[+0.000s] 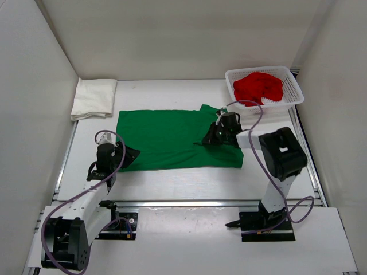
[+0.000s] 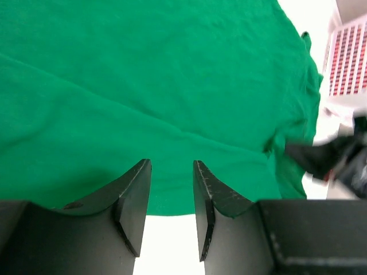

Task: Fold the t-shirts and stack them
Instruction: Fold the flattened tshirt in 1/3 of the way

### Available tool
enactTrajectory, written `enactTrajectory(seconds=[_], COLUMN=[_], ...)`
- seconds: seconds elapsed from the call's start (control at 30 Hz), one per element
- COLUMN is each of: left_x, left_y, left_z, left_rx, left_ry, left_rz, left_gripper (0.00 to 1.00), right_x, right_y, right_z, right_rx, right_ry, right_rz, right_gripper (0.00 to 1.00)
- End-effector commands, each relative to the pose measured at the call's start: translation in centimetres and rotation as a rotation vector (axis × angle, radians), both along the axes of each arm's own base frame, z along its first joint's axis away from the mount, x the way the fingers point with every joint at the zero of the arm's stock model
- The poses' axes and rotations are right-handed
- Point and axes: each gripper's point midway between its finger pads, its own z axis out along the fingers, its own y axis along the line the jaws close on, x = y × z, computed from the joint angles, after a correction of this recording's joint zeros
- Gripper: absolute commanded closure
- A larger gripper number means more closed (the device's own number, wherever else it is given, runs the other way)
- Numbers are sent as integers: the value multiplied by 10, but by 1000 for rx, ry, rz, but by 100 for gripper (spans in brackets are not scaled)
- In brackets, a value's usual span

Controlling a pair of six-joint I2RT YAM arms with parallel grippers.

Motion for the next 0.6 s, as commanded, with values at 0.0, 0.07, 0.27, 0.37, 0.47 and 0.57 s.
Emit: enactTrajectory(seconds=[0.0, 0.07, 0.27, 0.37, 0.47, 0.57], left_x=[5, 5, 3, 6, 7, 10], left_y=[-11, -22, -76, -107, -136, -158], left_z=[10, 10, 8, 4, -6, -14], left_rx=[18, 32, 89, 100, 110, 145], left_ry=[-35, -33, -31, -4, 33, 53], left_rz=[-30, -62, -225, -330, -429, -502], left_gripper=[54, 53, 52, 53, 55, 56], right_x=[65, 82, 78, 47, -1, -37], right_y=[27, 38, 29, 8, 1, -3], right_z=[38, 51, 96, 89, 57, 37], right_rx=[116, 173, 92, 60, 36, -16], right_ry=[-102, -107, -242, -252, -170, -134], right_rz=[-14, 11, 9, -30, 12, 46], right_gripper=[100, 100, 100, 100, 100, 100])
